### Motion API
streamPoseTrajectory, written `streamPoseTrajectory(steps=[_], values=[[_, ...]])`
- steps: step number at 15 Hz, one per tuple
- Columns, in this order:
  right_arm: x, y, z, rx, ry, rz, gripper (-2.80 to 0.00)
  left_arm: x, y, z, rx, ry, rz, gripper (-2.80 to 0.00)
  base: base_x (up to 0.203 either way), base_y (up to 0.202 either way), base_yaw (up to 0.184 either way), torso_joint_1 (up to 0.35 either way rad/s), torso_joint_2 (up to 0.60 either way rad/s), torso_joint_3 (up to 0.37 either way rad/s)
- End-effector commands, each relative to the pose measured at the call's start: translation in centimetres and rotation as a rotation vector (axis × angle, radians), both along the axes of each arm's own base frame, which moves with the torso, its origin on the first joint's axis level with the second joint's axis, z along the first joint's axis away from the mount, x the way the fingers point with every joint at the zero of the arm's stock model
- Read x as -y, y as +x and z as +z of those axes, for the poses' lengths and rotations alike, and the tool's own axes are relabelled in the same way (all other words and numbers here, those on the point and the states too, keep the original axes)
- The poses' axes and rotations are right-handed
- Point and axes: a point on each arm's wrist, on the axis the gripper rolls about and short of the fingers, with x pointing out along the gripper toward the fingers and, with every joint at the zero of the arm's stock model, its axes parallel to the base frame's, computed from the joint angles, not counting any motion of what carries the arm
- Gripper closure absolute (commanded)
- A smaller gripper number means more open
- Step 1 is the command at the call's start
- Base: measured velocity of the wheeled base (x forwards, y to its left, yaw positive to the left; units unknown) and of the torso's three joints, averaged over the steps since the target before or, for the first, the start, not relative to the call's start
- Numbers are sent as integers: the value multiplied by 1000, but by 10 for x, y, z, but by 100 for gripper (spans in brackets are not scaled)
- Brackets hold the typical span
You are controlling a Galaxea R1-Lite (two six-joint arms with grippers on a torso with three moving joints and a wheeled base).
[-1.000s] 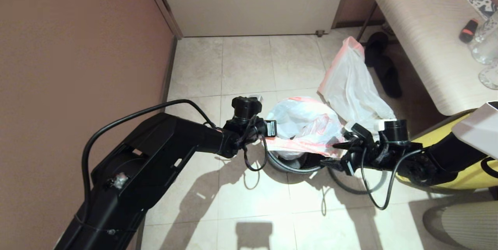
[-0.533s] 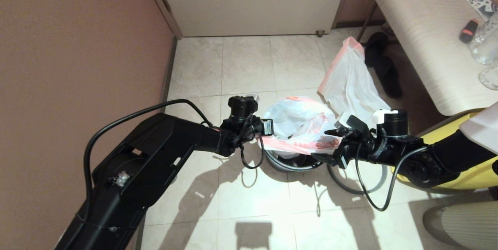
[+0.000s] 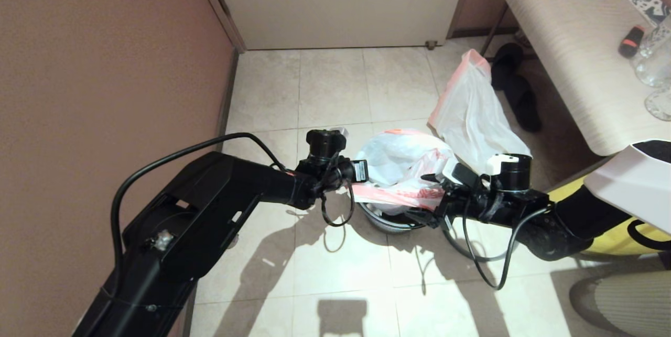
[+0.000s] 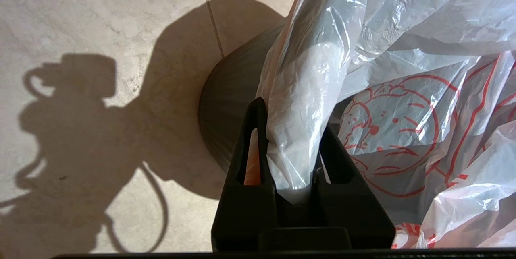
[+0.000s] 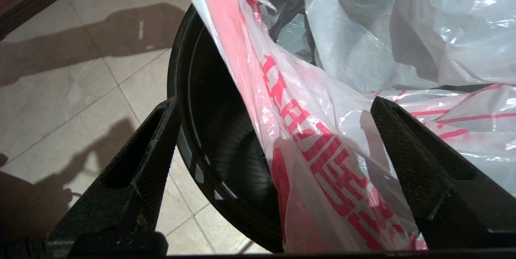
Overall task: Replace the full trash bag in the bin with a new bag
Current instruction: Put the new garbage bag on the trash can
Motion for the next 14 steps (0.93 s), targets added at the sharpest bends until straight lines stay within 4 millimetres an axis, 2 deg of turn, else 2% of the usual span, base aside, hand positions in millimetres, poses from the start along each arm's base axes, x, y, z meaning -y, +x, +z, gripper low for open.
streamPoseTrajectory(steps=[1,5,13,14], values=[[0,1,-7,-5,-3,12,-280,-2,1,6,3,-22,6,0,0,0,0,0,0,0],[9,10,-18,41,1,1,-280,-2,1,9,-16,-32,10,0,0,0,0,0,0,0],[8,32,-14,101,19,3,-280,-2,-4,24,-23,-50,3,0,0,0,0,0,0,0],[7,32,-15,99,20,11,0,-2,-5,26,-19,-53,3,0,0,0,0,0,0,0]])
